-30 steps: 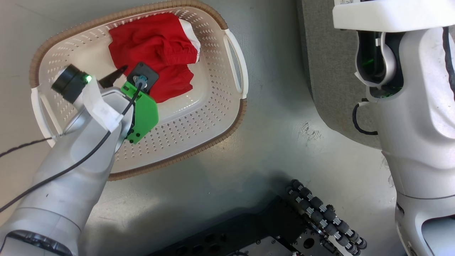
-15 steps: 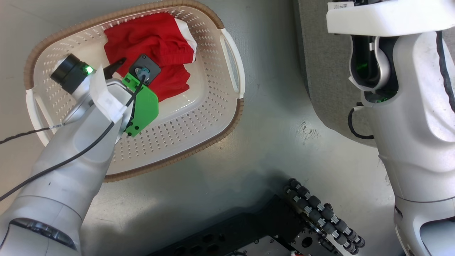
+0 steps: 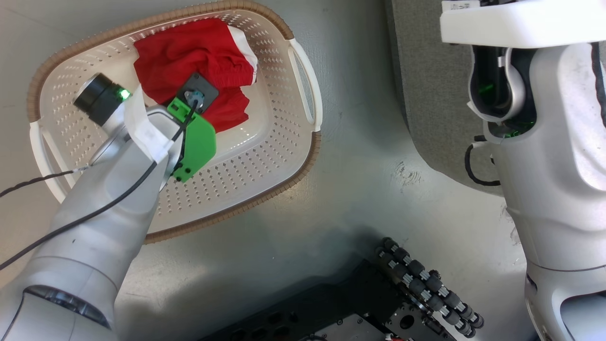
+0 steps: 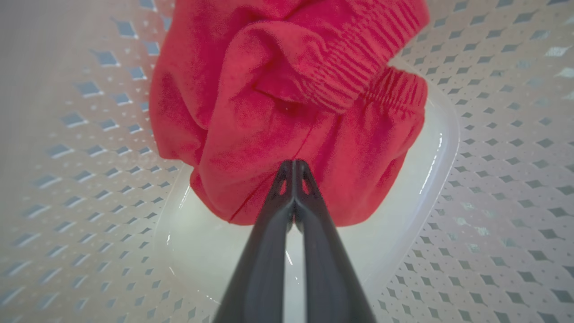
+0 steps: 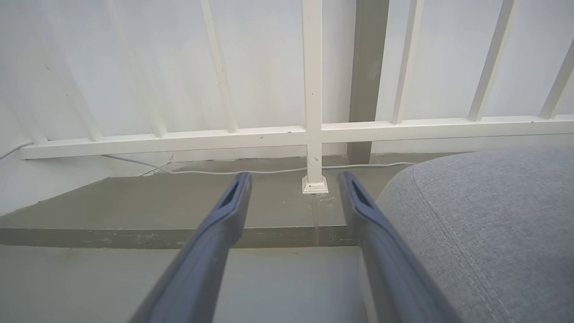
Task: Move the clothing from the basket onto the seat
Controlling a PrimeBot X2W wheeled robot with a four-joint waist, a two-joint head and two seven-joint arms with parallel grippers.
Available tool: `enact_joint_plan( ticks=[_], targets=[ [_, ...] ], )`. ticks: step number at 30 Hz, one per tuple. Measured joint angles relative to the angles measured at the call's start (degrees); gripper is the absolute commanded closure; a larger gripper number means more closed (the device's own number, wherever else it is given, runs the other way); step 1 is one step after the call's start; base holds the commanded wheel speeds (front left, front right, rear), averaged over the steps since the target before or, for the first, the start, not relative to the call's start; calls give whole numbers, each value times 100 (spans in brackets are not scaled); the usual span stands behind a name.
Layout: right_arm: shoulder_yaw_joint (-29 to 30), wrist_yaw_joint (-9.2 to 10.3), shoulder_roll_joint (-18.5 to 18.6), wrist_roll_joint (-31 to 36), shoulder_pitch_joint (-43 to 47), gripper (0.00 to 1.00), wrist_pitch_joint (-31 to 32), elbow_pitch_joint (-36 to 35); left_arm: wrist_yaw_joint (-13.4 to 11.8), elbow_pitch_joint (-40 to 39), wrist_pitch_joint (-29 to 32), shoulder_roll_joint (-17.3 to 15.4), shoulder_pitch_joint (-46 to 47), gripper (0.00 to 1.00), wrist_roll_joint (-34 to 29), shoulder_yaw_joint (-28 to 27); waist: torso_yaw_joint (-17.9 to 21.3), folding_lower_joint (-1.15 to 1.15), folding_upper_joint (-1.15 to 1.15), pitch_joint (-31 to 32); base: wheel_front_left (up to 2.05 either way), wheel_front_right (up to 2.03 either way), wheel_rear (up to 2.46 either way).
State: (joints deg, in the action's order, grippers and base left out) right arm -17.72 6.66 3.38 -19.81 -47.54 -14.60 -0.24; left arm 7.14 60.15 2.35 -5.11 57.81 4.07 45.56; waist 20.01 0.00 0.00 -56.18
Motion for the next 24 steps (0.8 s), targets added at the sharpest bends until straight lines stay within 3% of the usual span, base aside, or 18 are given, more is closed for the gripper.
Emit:
enact_joint_plan(
  ticks=[11,24],
  targets=[
    [319,11,-9,96,20,0,0,-12,0,-105,-511,87,141,100,189,-123,-108,0,0,-11,0,0,0],
    [599,41,99,326,470,0,0,294,-18,-345,-1284,232,-35,100,632,-346,-511,0,0,523,0,0,0]
  ],
)
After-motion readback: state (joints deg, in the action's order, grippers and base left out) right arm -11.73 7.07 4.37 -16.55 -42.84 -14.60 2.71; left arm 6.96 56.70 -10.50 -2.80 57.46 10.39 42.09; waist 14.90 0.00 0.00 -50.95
